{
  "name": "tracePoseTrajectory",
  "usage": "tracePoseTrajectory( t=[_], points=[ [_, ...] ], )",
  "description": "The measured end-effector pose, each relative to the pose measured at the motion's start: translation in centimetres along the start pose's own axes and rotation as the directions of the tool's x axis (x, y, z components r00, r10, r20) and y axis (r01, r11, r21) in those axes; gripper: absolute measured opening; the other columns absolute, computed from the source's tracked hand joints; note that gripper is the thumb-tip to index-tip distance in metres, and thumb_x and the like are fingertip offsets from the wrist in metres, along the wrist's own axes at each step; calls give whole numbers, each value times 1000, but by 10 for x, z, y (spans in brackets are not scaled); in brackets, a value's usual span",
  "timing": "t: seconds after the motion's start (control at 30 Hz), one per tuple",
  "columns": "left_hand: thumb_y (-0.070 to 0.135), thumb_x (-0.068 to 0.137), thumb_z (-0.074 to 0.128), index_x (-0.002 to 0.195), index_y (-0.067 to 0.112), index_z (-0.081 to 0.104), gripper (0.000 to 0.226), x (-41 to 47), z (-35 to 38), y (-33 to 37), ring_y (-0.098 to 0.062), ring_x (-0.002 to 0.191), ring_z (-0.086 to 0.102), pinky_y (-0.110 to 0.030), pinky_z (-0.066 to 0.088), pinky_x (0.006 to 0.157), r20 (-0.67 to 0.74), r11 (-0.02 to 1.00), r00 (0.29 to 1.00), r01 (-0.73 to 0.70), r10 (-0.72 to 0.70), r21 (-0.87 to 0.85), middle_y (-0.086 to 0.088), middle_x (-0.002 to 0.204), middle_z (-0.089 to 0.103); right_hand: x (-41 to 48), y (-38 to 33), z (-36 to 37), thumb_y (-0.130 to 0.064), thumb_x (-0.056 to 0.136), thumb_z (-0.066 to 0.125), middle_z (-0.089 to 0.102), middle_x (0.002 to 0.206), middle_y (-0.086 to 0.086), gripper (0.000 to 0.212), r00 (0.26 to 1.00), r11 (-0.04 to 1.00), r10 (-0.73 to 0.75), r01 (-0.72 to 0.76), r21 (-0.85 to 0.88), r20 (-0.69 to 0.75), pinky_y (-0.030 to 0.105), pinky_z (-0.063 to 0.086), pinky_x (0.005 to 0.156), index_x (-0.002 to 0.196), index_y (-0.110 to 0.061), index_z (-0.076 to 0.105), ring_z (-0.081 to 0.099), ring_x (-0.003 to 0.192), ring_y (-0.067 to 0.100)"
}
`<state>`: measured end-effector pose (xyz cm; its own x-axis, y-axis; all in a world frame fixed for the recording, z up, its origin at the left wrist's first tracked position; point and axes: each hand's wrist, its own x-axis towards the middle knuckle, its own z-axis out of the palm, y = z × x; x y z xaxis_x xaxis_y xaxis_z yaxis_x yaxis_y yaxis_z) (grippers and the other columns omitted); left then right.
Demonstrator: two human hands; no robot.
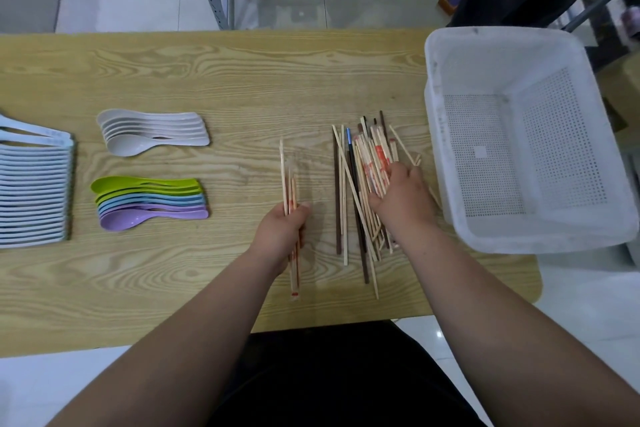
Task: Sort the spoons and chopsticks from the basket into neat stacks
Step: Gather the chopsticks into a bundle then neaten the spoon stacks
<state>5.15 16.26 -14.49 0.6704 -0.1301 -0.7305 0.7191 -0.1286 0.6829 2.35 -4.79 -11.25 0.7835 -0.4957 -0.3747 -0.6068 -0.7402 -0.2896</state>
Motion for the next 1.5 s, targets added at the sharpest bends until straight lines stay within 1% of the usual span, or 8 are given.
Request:
tracePoseTrajectory(
  t=[0.47, 0.6, 0.83, 1.03, 1.2, 1.3, 1.43, 1.5],
  points=[
    [24, 96, 65, 94, 12, 54, 17, -5, -9, 2, -13, 51, 54, -29, 50, 50, 39, 991, 996, 88, -85, -103, -5, 70, 52, -6, -3, -3, -28, 97, 57, 62, 93, 4, 24, 990, 983, 131, -136, 124, 55, 29, 44, 56, 113, -10, 60, 59, 72, 21],
    [24, 96, 65, 91, 13, 53, 17, -6, -13, 4, -11, 49, 51, -28, 47, 48, 53, 996, 997, 61, -57, -69, -5, 68, 51, -16, -9, -8, -31, 101, 56, 66, 125, 10, 41, 983, 937, 177, -183, 297, 44, 26, 43, 72, 137, -10, 59, 65, 100, 28],
    [23, 99, 60, 95, 14, 54, 12, -17, -12, 20, -11, 52, 47, -30, 45, 52, 84, 984, 996, 8, 8, -180, -4, 75, 54, -62, -42, -5, -37, 94, 67, 72, 95, -8, 29, 963, 711, 99, -245, 659, 252, 29, 53, 76, 119, -22, 72, 67, 90, 13],
    [42, 75, 79, 112, 5, 60, 55, -34, -11, 32, -23, 76, 68, -37, 56, 70, 179, 960, 982, -12, 65, -281, -8, 86, 70, -112, -91, 12, -34, 96, 64, 74, 81, -4, 9, 977, 774, -73, -71, 629, 200, 19, 45, 58, 93, -32, 72, 66, 70, 8],
    [12, 84, 76, 94, 7, 60, 19, -42, -20, 28, -25, 73, 64, -39, 55, 71, 220, 951, 968, -49, 121, -305, -8, 74, 62, -124, -110, 19, -22, 98, 57, 55, 57, -4, 29, 994, 850, -50, -9, 527, 97, 17, 28, 40, 69, -25, 59, 48, 49, 8],
    [5, 88, 64, 83, 11, 53, 13, -44, -30, 31, -21, 63, 56, -31, 49, 57, 125, 958, 986, -69, 107, -280, -7, 66, 51, -131, -121, 25, -25, 99, 54, 66, 86, 4, 17, 983, 835, -111, 11, 550, 147, 12, 36, 45, 102, -24, 71, 61, 69, 12],
    [6, 91, 60, 87, 11, 52, 10, -38, -43, 35, -21, 53, 55, -29, 49, 50, 0, 927, 999, -49, 53, -371, -7, 62, 49, -144, -122, 30, -42, 98, 54, 52, 133, 0, 52, 933, 831, -162, -46, 554, 321, 22, 49, 72, 149, -44, 39, 60, 101, 10],
    [5, 90, 59, 89, 7, 53, 6, -38, -41, 37, -19, 48, 54, -28, 49, 48, 2, 917, 1000, -26, 30, -397, -8, 59, 51, -150, -119, 30, -40, 101, 50, 50, 136, -2, 59, 904, 830, -194, -55, 555, 380, 19, 51, 63, 155, -43, 26, 61, 98, 10]
  ],
)
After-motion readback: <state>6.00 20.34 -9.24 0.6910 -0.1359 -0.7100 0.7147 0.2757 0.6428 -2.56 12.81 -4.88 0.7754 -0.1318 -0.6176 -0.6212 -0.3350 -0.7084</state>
